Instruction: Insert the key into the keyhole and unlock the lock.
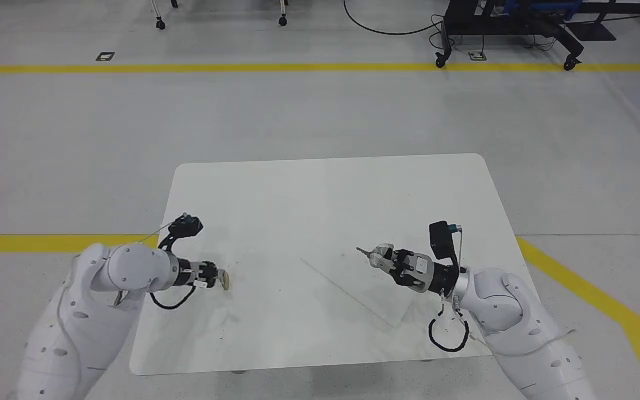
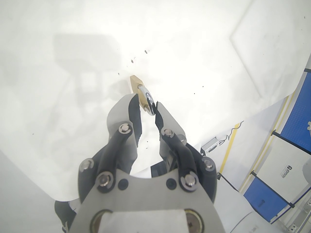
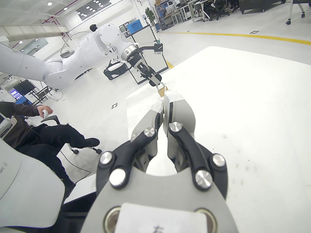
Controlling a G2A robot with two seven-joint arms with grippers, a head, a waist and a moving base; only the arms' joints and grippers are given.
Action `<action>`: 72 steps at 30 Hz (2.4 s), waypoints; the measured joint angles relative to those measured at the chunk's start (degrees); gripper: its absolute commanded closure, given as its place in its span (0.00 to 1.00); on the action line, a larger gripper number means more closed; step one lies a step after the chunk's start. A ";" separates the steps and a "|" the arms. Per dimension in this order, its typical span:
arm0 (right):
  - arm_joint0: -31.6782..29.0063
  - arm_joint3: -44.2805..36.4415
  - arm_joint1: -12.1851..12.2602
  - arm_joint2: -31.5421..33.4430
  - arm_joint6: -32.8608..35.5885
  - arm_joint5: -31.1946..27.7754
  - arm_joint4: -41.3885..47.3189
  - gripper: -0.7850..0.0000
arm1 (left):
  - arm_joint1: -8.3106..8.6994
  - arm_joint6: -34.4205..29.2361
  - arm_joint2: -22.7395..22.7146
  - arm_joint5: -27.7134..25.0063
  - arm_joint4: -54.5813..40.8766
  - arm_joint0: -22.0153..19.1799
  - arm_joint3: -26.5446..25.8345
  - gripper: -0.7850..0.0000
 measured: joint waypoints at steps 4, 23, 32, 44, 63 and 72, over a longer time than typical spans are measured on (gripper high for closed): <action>0.00 0.00 0.00 0.00 0.00 0.00 0.00 1.00 | -0.36 -0.03 2.38 0.12 1.22 -1.88 1.94 1.00; 0.00 0.00 0.00 0.00 0.00 0.00 0.00 1.00 | 0.18 -0.71 2.12 -3.65 1.13 -2.91 1.10 1.00; 0.00 0.00 0.00 0.00 0.00 0.00 0.00 1.00 | 0.29 7.41 2.14 -16.75 -3.33 1.07 -7.12 1.00; 0.00 0.00 0.00 0.00 0.00 0.00 0.00 1.00 | -0.56 10.20 5.29 -23.70 -10.28 0.27 -5.75 1.00; 0.87 -3.53 -1.76 -2.89 -6.89 8.39 15.54 1.00 | -5.95 10.69 18.16 -36.79 -48.41 -12.46 9.23 1.00; 2.18 -1.85 -2.71 -5.43 -5.44 10.14 23.62 1.00 | -6.57 14.30 17.62 -39.13 -52.51 -12.10 8.77 1.00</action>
